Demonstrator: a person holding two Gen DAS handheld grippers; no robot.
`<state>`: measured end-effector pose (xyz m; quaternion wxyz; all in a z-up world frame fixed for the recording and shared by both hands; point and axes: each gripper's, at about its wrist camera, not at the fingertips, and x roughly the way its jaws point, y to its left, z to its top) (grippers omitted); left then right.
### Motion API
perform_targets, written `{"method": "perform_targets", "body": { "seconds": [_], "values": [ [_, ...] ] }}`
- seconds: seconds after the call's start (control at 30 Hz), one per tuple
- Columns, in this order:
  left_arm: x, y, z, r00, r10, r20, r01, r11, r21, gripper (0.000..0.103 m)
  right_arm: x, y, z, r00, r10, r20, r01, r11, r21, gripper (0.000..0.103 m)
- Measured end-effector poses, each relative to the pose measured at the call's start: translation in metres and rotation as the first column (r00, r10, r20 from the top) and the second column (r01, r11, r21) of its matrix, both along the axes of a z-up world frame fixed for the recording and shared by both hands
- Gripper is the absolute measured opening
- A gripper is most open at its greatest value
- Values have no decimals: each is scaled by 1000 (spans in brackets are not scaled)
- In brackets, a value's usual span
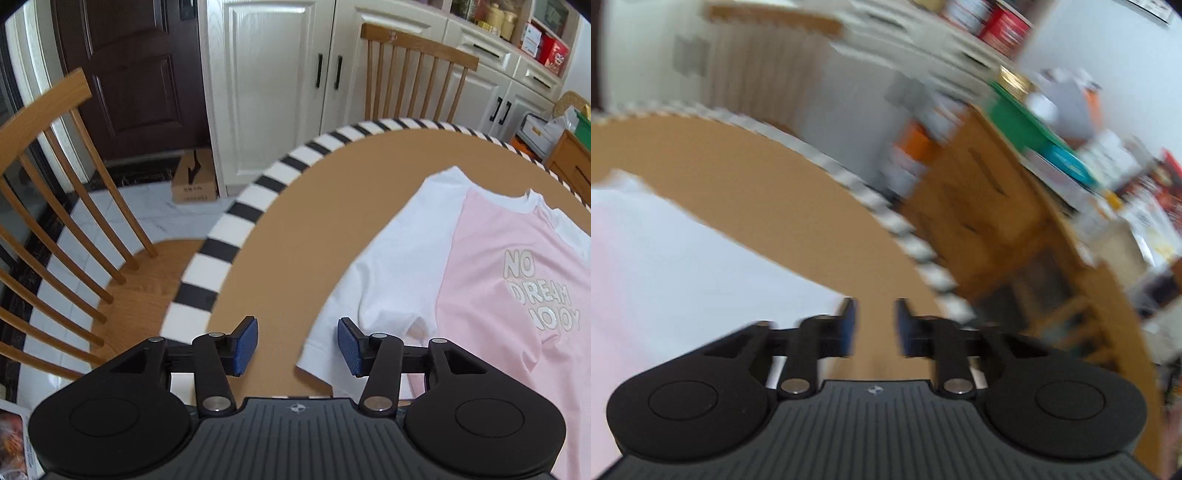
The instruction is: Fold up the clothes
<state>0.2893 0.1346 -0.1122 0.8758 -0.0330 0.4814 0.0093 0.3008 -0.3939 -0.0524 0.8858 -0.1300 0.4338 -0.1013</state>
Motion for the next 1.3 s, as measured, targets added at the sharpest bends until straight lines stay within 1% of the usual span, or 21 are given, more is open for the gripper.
{"method": "perform_targets", "body": {
  "seconds": [0.1,0.13,0.17,0.2,0.27,0.33,0.4,0.47,0.5,0.53,0.63,0.7,0.73,0.77,0.83,0.93,1.0,1.07,1.1,1.17,1.3],
  "values": [
    [-1,-6,-2,1000,-22,-5,22,1000,-21,46,-11,52,-6,988,157,0,-157,985,72,46],
    [-1,-10,-2,999,-41,3,41,999,-5,35,-13,67,-10,982,191,2,-191,976,102,46],
    [0,-15,-2,998,-62,12,62,998,11,10,-14,79,-14,977,213,6,-212,968,136,47],
    [2,-21,-2,996,-88,24,87,996,29,5,-15,89,-16,974,225,5,-223,960,171,48],
    [8,-33,1,990,-132,54,126,987,95,4,-16,109,-21,969,249,3,-243,942,233,48],
    [10,-43,20,976,-170,136,151,978,144,4,-15,120,-20,965,264,0,-255,933,253,47],
    [-3,-55,58,929,-244,278,188,958,215,4,-15,121,-14,964,265,15,-260,934,246,48],
    [-25,-66,91,886,-313,343,231,938,259,4,-16,118,-7,965,259,31,-258,935,242,52],
    [-36,-71,98,882,-326,339,254,937,241,5,-16,114,-7,968,249,31,-248,936,249,53],
    [-46,-76,97,890,-343,301,283,932,227,5,-12,106,-11,971,238,23,-236,937,259,53],
    [-65,-85,52,925,-364,108,330,912,243,9,-11,94,-21,976,219,-10,-207,936,285,53],
    [-64,-69,13,966,-260,-13,253,924,286,10,-13,86,-28,977,210,-27,-193,935,298,53],
    [-62,-56,4,983,-180,-31,182,940,289,11,-15,83,-30,978,207,-32,-188,935,300,53],
    [-61,-42,5,994,-111,-4,108,959,260,22,-18,81,-29,978,207,-27,-191,937,292,54],
    [-59,-22,18,998,-32,50,22,981,192,31,-22,76,-26,979,205,-18,-192,941,278,57],
    [-48,-4,39,991,-16,134,9,998,56,46,-19,63,-24,985,173,-10,-163,946,279,59],
    [-24,1,46,989,-16,149,21,999,-31,46,-10,57,-22,987,160,26,-161,945,286,54],
    [10,-4,40,989,-43,143,61,990,-124,44,4,53,-20,985,154,77,-170,940,295,48],
    [29,-12,33,988,-70,137,90,985,-144,42,16,54,-21,983,155,96,-177,937,300,45],
    [62,-32,14,985,-144,100,156,979,-132,32,41,57,-23,980,160,119,-190,927,325,43],
    [100,-62,-16,969,-233,82,243,960,-143,29,88,68,-34,969,222,112,-246,918,311,43]
  ]
}}
